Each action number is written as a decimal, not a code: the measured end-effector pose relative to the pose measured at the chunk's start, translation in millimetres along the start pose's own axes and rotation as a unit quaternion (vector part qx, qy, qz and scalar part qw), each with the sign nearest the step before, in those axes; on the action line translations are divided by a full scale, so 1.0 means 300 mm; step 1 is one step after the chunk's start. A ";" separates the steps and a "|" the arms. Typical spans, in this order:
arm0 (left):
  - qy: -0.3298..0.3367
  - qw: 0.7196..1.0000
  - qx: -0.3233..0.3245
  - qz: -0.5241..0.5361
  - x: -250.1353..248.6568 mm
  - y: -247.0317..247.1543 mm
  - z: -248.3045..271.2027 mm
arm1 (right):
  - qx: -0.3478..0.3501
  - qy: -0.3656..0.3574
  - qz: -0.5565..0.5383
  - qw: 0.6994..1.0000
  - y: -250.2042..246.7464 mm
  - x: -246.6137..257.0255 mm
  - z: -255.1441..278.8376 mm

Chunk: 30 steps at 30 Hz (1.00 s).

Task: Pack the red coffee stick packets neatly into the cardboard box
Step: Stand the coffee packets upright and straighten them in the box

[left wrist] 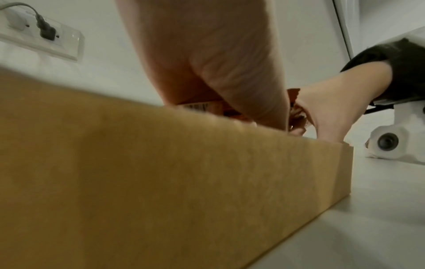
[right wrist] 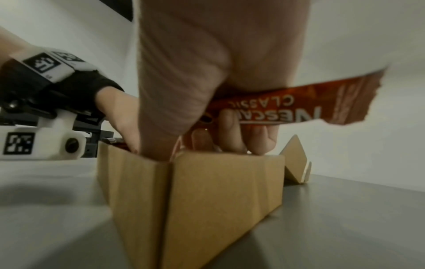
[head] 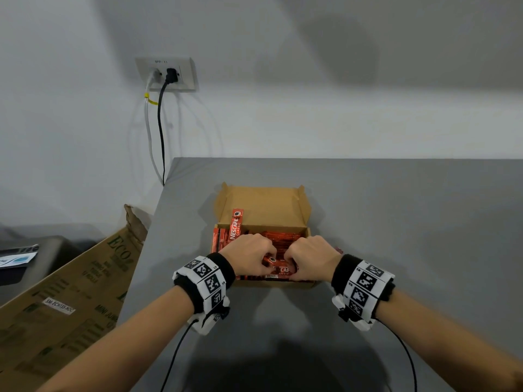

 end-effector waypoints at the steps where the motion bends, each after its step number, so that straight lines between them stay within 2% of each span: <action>1: 0.009 1.000 0.010 0.001 -0.004 0.004 0.004 | 0.001 0.003 -0.002 1.000 0.002 -0.004 -0.002; 5: 0.047 0.997 0.047 -0.032 -0.018 0.019 0.010 | 0.001 0.009 -0.021 1.000 0.004 -0.016 0.003; 11: 0.082 0.989 0.069 -0.104 -0.056 0.015 0.000 | -0.009 0.028 -0.037 0.999 0.008 -0.025 0.004; 18: 0.066 0.982 0.111 -0.138 -0.051 0.037 -0.007 | -0.006 0.032 -0.082 0.996 0.001 -0.037 0.004; 21: 0.069 0.982 0.120 -0.130 -0.043 0.049 -0.009 | 0.033 0.004 -0.100 0.994 0.000 -0.021 0.013; 24: 0.072 0.981 0.130 -0.126 -0.041 0.052 -0.011 | 0.074 -0.031 -0.053 0.995 0.010 0.002 0.018; 30: 0.083 0.976 0.124 -0.157 -0.088 0.033 -0.014 | 0.066 -0.051 0.058 0.995 0.020 0.042 -0.002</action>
Point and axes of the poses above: each hand's wrist, its own z-axis away from the middle knuckle, its own y-axis out of the palm, x = y × z, the point moved 9 cm from there along -z, towards the middle knuckle, and after that the axes turned 6 degrees about -z, right-handed, at the moved point
